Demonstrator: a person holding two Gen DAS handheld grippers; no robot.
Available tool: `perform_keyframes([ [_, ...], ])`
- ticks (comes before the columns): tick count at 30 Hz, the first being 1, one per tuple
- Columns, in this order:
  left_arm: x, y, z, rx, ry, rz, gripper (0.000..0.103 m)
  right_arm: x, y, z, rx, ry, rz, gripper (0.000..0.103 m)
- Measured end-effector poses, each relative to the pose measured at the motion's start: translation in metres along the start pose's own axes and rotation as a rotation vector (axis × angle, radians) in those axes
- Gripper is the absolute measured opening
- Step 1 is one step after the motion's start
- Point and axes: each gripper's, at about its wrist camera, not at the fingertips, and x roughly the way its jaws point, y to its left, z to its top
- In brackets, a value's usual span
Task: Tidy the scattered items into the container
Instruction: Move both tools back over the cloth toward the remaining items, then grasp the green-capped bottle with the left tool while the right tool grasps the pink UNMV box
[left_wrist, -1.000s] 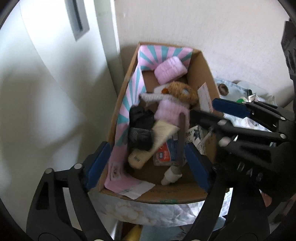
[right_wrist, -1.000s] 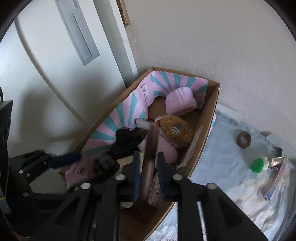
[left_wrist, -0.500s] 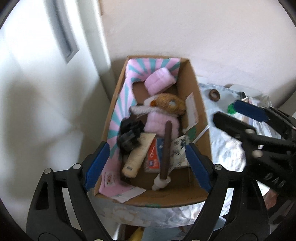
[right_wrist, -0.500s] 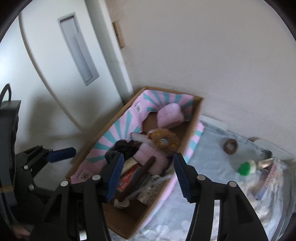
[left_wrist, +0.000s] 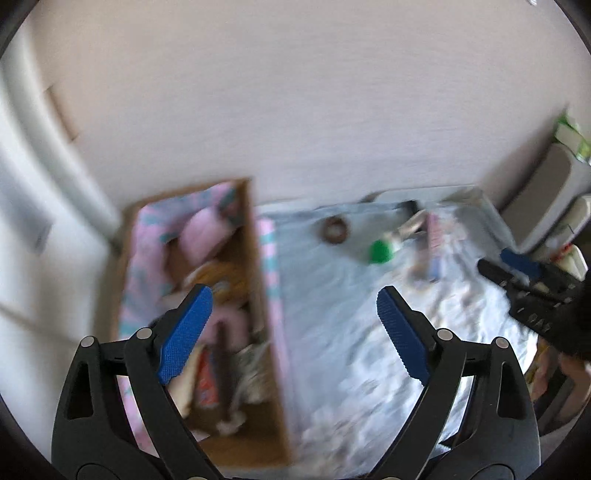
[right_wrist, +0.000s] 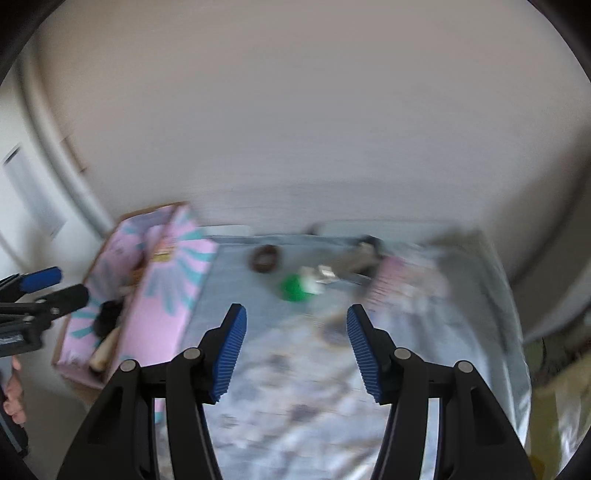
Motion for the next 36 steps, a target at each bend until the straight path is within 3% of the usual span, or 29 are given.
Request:
perform_keyframes([
  [4, 0.044, -0.044, 0.021, 0.084, 0.031, -0.052, 0.090, 0.014, -0.024, -0.012, 0.028, 0.040, -0.068, 0.053],
  [9, 0.115, -0.087, 0.031, 0.176, 0.095, -0.039, 0.090, 0.046, -0.043, -0.033, 0.129, 0.082, -0.045, 0.053],
  [13, 0.150, -0.097, 0.029, 0.165, 0.126, -0.070, 0.090, 0.072, -0.048, -0.044, 0.202, 0.105, -0.051, 0.053],
  [18, 0.183, -0.105, 0.026, 0.196, 0.169, -0.079, 0.090, 0.097, -0.048, -0.045, 0.202, 0.110, -0.072, 0.053],
  [26, 0.204, -0.102, 0.027, 0.173, 0.214, -0.100, 0.090, 0.111, -0.052, -0.036, 0.198, 0.133, -0.061, 0.053],
  [32, 0.210, -0.105, 0.026, 0.181, 0.225, -0.127, 0.078, 0.120, -0.050, -0.030, 0.177, 0.127, -0.062, 0.053],
  [36, 0.217, -0.108, 0.023, 0.191, 0.251, -0.150, 0.058, 0.124, -0.044, -0.029, 0.139, 0.119, -0.065, 0.053],
])
